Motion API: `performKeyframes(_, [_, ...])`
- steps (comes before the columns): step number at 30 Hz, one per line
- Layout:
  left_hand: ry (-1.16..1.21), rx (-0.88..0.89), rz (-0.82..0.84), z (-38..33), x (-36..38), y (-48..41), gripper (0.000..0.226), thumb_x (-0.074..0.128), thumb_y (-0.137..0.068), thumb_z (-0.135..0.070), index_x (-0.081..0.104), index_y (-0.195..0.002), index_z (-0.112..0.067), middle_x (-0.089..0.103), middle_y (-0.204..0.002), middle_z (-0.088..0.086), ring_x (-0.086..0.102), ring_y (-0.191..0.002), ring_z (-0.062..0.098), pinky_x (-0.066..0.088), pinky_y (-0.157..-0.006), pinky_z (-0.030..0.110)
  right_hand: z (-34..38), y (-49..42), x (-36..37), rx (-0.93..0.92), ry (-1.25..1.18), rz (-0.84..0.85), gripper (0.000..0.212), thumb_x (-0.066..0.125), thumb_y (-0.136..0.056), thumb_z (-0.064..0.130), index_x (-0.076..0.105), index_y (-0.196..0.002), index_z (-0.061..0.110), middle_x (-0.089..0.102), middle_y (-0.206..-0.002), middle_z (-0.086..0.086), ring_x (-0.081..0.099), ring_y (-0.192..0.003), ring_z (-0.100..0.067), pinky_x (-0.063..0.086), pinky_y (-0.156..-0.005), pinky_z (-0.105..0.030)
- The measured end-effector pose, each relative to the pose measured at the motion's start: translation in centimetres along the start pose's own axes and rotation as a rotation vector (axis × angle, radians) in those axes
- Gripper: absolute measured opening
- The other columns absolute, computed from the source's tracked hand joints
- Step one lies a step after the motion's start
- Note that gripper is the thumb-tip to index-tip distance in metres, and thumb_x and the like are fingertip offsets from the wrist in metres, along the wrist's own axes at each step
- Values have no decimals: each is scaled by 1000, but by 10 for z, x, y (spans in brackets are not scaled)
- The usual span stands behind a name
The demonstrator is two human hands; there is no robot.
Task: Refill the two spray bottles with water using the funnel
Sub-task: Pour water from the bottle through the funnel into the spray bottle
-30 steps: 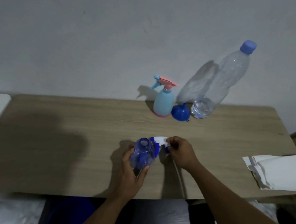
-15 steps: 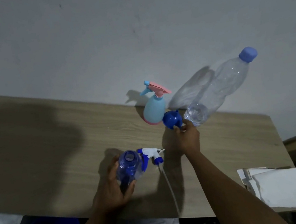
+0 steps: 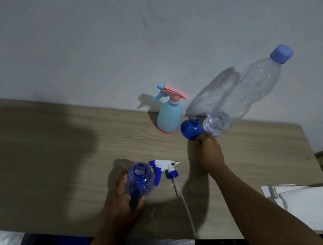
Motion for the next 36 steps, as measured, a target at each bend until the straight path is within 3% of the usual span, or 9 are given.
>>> performKeyframes(3, [22, -18, 17, 0, -1, -1, 96, 55, -75, -67, 33, -148, -8, 53, -141, 16, 53, -119, 16, 40, -95, 30, 2, 10, -6, -98, -26, 5, 13, 49, -97, 18, 58, -106, 20, 50, -98, 18, 55, -96, -15, 38, -75, -28])
performKeyframes(5, [42, -38, 35, -3, -2, -2, 91, 60, -76, -56, 28, -151, -15, 50, -144, 12, 47, -118, 9, 40, -94, 27, 14, 20, -15, -201, -88, -36, 12, 56, -92, 7, 60, -101, 15, 52, -104, 6, 54, -95, -17, 42, -79, -29])
performKeyframes(9, [18, 36, 25, -1, 0, 2, 86, 55, -78, -60, 22, -148, -21, 53, -142, 12, 58, -118, 19, 46, -89, 30, 53, 51, -47, -239, -368, -107, 13, 53, -98, 6, 59, -87, 8, 56, -92, -1, 54, -89, -18, 43, -79, -26])
performKeyframes(14, [13, 56, -13, 0, -3, 2, 92, 44, -79, -80, 14, -151, -30, 45, -150, 3, 53, -127, 18, 51, -95, 34, 91, 96, -83, 54, -994, 168, 20, 49, -103, 19, 58, -86, 19, 70, -104, 2, 64, -99, -11, 48, -88, -38])
performKeyframes(20, [-61, 157, -89, -2, -8, 6, 79, 38, -89, -71, 21, -149, -22, 47, -147, 8, 51, -127, 25, 51, -97, 36, 120, 142, -86, 248, -1548, 675, 17, 67, -85, 24, 65, -100, 17, 67, -110, -7, 66, -93, -19, 47, -78, -39])
performKeyframes(22, [-73, 172, -97, -1, -8, 6, 79, 43, -90, -67, 23, -149, -20, 48, -147, 7, 52, -126, 27, 52, -97, 39, 126, 153, -78, 278, -1592, 786, 36, 84, -72, 24, 67, -103, 15, 67, -112, -9, 67, -95, -21, 50, -78, -38])
performKeyframes(25, [-96, 205, -110, 1, -6, 5, 78, 46, -90, -64, 25, -150, -18, 47, -147, 9, 51, -127, 28, 52, -97, 41, 131, 162, -69, 309, -1567, 848, 41, 89, -65, 22, 70, -100, 15, 70, -106, -10, 68, -92, -22, 50, -77, -38])
performKeyframes(29, [-92, 220, -112, 4, -5, 8, 79, 47, -91, -63, 23, -152, -19, 46, -148, 7, 50, -127, 27, 52, -97, 42, 139, 168, -65, 396, -1484, 782, 14, 59, -87, 22, 64, -98, 13, 70, -89, -7, 67, -84, -20, 47, -74, -36])
performKeyframes(36, [-84, 233, -105, 5, -4, 7, 82, 53, -89, -60, 18, -154, -23, 42, -151, 4, 46, -131, 25, 50, -100, 42, 142, 168, -60, 423, -1318, 665, 18, 48, -98, 19, 65, -99, 13, 66, -86, -8, 62, -76, -18, 48, -71, -35])
Point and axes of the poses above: each hand's wrist, its own y-axis away from the middle knuckle, its own x-axis out of the palm, z = x × y, the point moved 4 cm from there along -y, towards the middle knuckle
